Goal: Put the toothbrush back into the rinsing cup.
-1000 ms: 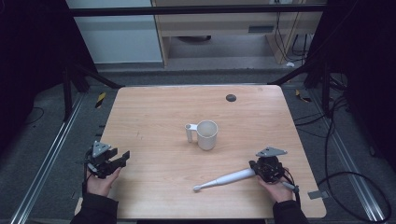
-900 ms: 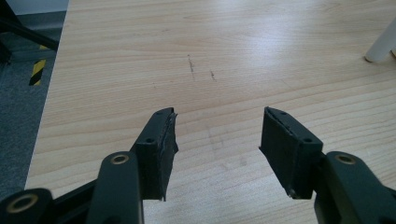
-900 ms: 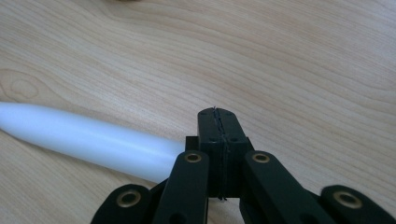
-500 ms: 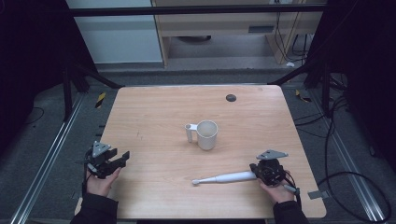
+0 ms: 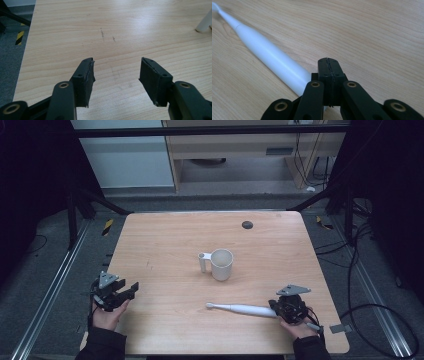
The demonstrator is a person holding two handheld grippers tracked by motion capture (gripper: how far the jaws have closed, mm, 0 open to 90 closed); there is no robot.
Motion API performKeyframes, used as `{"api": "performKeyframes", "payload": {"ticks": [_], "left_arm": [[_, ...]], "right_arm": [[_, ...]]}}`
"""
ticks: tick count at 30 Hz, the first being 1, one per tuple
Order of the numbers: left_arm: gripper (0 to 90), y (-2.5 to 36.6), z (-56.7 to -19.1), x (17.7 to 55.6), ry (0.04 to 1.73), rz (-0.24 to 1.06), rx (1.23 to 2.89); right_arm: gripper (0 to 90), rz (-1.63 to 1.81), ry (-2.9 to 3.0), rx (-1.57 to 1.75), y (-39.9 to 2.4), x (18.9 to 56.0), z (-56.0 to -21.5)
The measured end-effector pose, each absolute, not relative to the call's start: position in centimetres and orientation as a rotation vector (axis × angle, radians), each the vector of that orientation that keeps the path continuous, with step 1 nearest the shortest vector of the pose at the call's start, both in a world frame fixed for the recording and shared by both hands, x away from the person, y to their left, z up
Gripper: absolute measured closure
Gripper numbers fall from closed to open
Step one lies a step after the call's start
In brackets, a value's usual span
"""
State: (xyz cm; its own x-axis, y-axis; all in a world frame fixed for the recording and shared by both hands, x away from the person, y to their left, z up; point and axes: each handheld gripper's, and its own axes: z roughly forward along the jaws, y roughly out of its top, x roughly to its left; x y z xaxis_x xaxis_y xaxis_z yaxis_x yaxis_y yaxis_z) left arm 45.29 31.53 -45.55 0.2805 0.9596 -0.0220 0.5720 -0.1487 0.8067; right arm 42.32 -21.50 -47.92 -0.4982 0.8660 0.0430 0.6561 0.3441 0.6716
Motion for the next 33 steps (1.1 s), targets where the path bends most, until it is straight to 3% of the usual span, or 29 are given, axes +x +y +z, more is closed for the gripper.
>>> {"api": "performKeyframes", "payload": {"ticks": [33], "left_arm": [[44.0,31.6,-45.7,45.3,1.388,0.672,1.828]], "right_arm": [[90.0,0.898,2.328,1.342,-21.2,40.7,-48.0]]}}
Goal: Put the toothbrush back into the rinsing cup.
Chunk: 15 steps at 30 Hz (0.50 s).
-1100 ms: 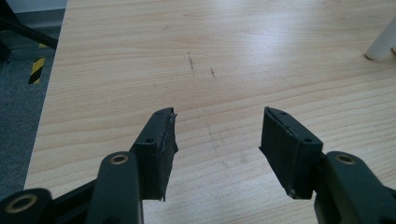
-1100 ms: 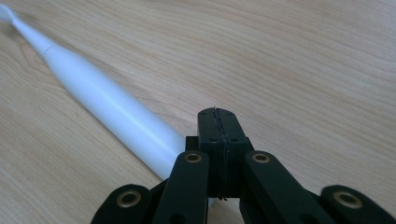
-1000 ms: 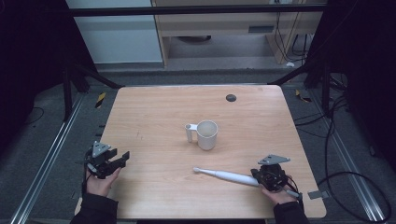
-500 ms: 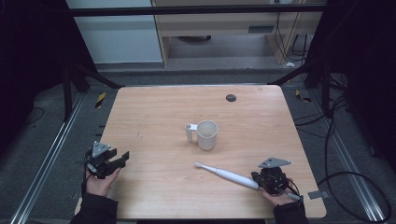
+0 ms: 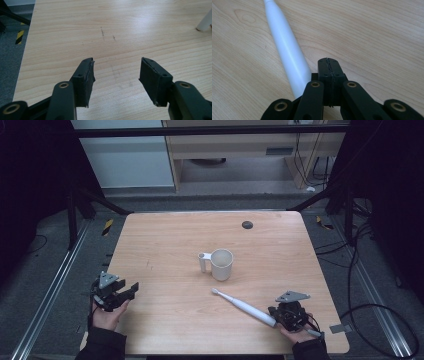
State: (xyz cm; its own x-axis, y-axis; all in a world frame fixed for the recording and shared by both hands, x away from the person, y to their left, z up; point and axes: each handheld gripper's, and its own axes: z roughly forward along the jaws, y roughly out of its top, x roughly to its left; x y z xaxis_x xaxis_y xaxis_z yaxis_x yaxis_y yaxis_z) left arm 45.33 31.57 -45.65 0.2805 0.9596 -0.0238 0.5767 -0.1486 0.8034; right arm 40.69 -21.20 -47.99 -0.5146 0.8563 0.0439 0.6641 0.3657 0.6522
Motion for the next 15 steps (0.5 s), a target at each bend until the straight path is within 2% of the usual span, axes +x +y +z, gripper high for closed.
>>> {"api": "performKeyframes", "payload": {"ticks": [15], "left_arm": [[43.5,31.4,-45.9,45.6,1.388,0.667,1.851]], "right_arm": [[76.2,0.933,2.294,1.282,-21.0,42.2,-45.2]]}}
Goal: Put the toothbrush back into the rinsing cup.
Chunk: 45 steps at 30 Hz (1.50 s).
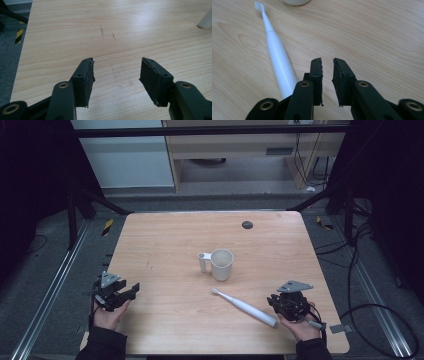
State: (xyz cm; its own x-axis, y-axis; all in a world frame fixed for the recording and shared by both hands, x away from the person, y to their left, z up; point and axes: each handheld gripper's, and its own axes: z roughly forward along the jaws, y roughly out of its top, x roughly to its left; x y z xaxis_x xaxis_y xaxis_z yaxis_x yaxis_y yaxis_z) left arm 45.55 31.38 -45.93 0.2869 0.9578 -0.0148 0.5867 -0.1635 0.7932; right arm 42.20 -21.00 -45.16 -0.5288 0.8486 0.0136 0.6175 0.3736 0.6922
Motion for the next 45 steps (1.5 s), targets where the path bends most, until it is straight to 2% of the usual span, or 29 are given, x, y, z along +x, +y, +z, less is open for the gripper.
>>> {"api": "performKeyframes", "payload": {"ticks": [20,45], "left_arm": [[43.3,31.4,-46.1,45.6,1.382,0.671,1.868],[42.8,31.3,-46.2,45.7,1.385,0.661,1.880]], "right_arm": [[63.1,0.902,2.452,1.127,-16.7,44.0,-43.7],[59.6,0.757,2.613,1.059,-13.6,45.4,-44.7]]}}
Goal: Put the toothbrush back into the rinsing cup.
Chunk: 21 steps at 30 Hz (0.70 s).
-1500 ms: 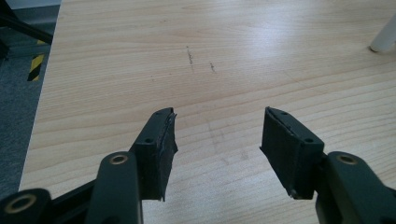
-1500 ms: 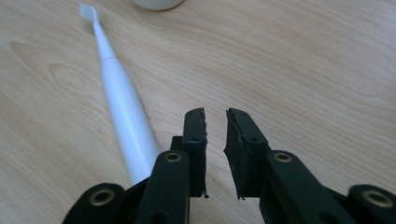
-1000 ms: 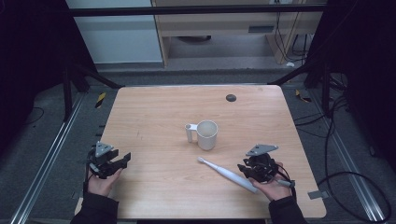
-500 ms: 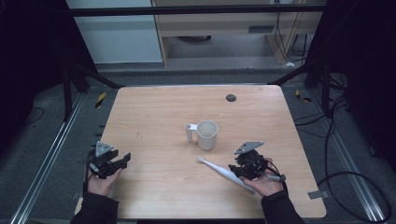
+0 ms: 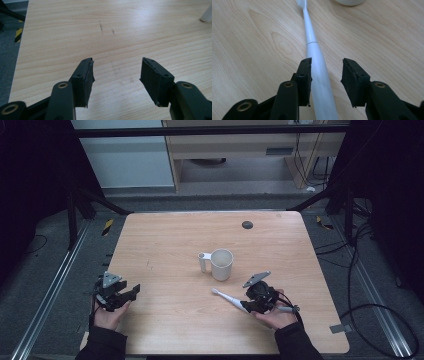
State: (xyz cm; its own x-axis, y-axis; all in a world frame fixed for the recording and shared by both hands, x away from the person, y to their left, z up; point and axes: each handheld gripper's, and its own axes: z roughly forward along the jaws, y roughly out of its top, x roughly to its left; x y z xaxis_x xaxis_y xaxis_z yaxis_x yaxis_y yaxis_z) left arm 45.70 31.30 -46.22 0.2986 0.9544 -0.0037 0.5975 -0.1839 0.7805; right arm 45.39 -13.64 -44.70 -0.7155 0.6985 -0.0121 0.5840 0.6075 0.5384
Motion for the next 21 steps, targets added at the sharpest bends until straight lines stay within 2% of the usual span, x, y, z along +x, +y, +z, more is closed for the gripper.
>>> {"api": "performKeyframes", "payload": {"ticks": [21], "left_arm": [[42.6,31.3,-46.3,45.7,1.384,0.657,1.891]], "right_arm": [[61.3,0.595,2.746,1.040,-12.0,46.5,-46.5]]}}
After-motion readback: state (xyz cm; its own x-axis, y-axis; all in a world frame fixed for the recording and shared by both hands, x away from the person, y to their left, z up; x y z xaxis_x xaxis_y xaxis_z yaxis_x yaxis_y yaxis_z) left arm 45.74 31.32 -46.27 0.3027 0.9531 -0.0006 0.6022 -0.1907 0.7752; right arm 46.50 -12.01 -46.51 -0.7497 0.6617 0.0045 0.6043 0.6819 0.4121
